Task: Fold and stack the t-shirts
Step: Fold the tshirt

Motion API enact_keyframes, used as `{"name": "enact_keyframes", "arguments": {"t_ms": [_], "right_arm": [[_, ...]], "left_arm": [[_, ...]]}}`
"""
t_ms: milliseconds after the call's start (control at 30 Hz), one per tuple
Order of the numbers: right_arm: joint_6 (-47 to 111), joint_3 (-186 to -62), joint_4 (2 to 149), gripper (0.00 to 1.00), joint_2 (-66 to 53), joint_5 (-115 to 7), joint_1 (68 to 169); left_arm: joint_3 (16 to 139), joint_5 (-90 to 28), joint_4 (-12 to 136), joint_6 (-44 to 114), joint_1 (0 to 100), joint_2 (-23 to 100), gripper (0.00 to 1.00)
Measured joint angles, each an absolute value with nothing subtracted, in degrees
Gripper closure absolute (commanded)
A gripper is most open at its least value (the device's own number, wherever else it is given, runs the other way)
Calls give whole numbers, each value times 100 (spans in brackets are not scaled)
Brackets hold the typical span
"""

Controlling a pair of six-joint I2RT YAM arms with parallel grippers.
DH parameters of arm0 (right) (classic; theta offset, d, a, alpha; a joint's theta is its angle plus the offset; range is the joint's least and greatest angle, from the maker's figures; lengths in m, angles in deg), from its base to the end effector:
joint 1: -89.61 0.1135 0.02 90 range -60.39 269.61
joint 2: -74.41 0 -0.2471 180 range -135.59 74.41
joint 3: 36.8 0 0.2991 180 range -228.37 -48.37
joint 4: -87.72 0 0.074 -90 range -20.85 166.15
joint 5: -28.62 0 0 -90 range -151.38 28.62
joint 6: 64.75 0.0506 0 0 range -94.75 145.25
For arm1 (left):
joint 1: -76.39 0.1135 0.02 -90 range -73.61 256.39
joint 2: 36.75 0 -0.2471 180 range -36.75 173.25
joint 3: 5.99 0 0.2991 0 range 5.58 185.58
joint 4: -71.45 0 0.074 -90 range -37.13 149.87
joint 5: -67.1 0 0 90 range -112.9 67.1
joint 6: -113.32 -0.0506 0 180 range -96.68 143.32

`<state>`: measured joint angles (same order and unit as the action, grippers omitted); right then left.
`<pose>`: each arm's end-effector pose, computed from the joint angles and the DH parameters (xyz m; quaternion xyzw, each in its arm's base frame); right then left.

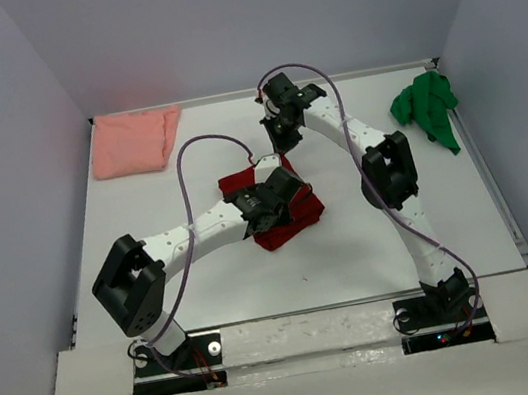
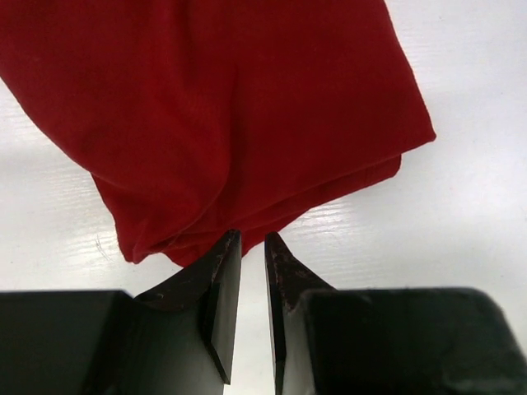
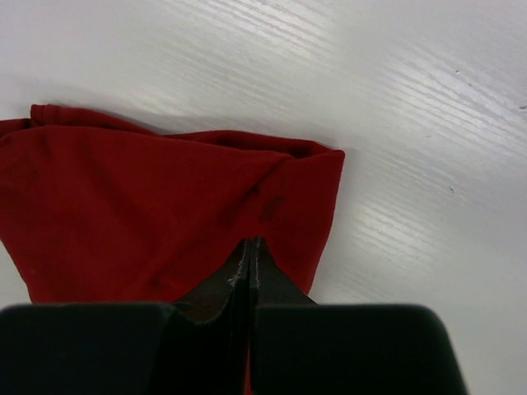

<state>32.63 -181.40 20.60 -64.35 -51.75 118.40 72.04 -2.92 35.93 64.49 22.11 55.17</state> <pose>0.4892 0.2785 0.1982 -0.1998 0.9447 0.1540 0.2097 0.2462 -0.3128 0.1964 0.0457 0.9245 -0.1433 0.3502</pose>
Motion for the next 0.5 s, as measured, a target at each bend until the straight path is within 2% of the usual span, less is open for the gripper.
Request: {"name": "enact_keyframes", "arguments": {"t_ms": [200, 500], "right_arm": [[3250, -17878, 2101, 100, -6381, -5039, 11932], [3372, -16682, 2436, 100, -6112, -5247, 11934]], "left_arm": [[7204, -228, 3586, 6449, 2211, 5600, 72], [7571, -16, 3280, 6431, 2213, 5576, 71]]}}
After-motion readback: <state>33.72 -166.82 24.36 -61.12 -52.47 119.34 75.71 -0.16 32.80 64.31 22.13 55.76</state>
